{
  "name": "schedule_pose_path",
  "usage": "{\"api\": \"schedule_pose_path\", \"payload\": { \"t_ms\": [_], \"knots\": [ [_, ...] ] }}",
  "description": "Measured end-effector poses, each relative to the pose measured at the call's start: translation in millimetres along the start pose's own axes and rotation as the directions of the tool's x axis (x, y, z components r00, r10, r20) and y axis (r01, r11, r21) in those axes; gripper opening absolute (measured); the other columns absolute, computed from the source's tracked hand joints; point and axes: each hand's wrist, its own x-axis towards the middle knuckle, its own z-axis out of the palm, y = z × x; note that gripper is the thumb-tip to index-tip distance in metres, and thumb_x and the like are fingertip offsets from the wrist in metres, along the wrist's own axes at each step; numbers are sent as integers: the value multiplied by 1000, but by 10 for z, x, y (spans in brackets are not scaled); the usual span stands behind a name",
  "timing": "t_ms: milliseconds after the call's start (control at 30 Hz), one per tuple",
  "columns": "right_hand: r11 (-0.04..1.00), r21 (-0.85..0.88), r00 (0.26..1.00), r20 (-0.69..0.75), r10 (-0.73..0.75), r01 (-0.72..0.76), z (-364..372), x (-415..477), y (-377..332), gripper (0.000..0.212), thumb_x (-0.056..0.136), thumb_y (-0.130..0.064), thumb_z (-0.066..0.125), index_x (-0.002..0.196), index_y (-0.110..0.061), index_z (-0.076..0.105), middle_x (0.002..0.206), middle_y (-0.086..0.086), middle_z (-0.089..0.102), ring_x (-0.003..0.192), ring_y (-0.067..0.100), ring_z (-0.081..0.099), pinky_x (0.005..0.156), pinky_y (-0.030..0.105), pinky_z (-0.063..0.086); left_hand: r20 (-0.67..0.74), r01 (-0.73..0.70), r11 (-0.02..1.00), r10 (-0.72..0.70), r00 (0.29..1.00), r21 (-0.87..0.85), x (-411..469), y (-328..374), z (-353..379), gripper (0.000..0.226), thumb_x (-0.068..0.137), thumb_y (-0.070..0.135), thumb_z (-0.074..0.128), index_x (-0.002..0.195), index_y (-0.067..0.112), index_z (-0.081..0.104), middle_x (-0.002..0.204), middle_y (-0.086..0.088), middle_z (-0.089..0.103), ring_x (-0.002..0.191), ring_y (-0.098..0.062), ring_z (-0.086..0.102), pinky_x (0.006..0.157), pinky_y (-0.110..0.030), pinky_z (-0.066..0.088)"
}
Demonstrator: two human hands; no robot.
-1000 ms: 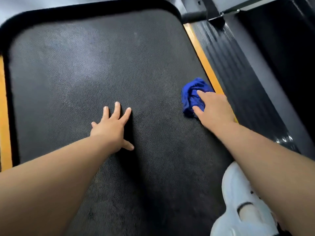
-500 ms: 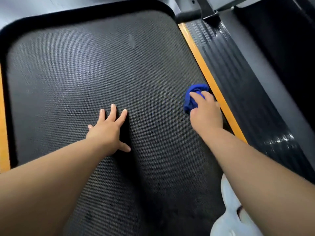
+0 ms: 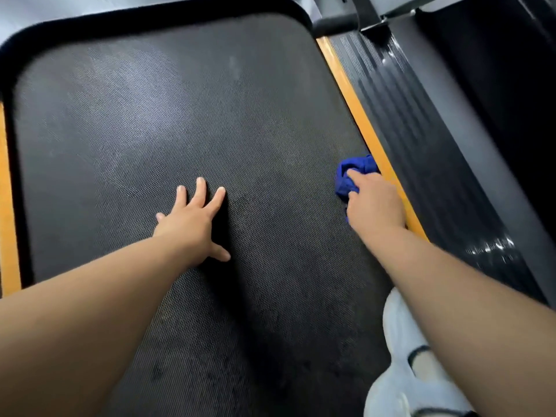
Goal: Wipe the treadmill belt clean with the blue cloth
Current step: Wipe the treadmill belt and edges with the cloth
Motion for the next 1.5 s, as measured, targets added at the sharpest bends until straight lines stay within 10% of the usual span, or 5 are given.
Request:
{"api": "schedule_pose_path", "payload": {
  "t_ms": [133, 300, 467, 1300, 1500],
  "knots": [
    [1000, 27, 1000, -21, -13, 13, 218, -717, -343, 16, 86, -10, 48, 97, -16, 58, 97, 10, 56, 91, 34, 51, 64, 32, 28, -17, -1, 999, 2, 1000, 42, -14, -18, 0, 128, 56, 61, 79, 148, 40, -7, 156, 7, -20, 145, -28, -13, 104, -67, 25],
    [947, 66, 926, 201, -321, 314, 281, -1280, -543, 41, 92, -16, 44, 132, -27, 48, 118, 1, 51, 105, 26, 46, 88, 34, 39, -47, 75, 984, -68, 997, 160, -115, 149, -90, 125, 57, 65, 77, 146, 43, -8, 158, 6, -13, 145, -34, -6, 104, -69, 18],
    [993, 41, 986, 127, -112, 108, -250, -1155, -222, 31, 89, -10, 50, 115, -26, 58, 115, 4, 50, 104, 28, 45, 76, 35, 45, -56, 12, 997, -8, 998, 73, -121, 117, -41, 117, 61, 57, 80, 149, 36, 5, 155, 2, 4, 137, -38, 20, 99, -54, 41],
    [889, -209, 912, 140, -385, 407, -376, -494, 769, 12, 85, -8, 47, 88, -18, 52, 93, 7, 57, 79, 25, 39, 62, 35, 42, 48, 19, 999, -17, 999, -28, -327, 992, 138, 135, 51, 64, 80, 144, 45, -15, 156, -15, -13, 141, -47, -5, 103, -69, 25],
    [914, -215, 936, 160, -314, 344, -56, 278, 152, 50, 87, -15, 51, 135, -17, 37, 137, 7, 40, 117, 35, 42, 92, 41, 40, 32, 73, 997, -73, 997, 11, -261, 1049, 303, 131, 53, 60, 81, 143, 49, -14, 153, -10, -27, 141, -45, -14, 99, -72, 27]
  ]
}}
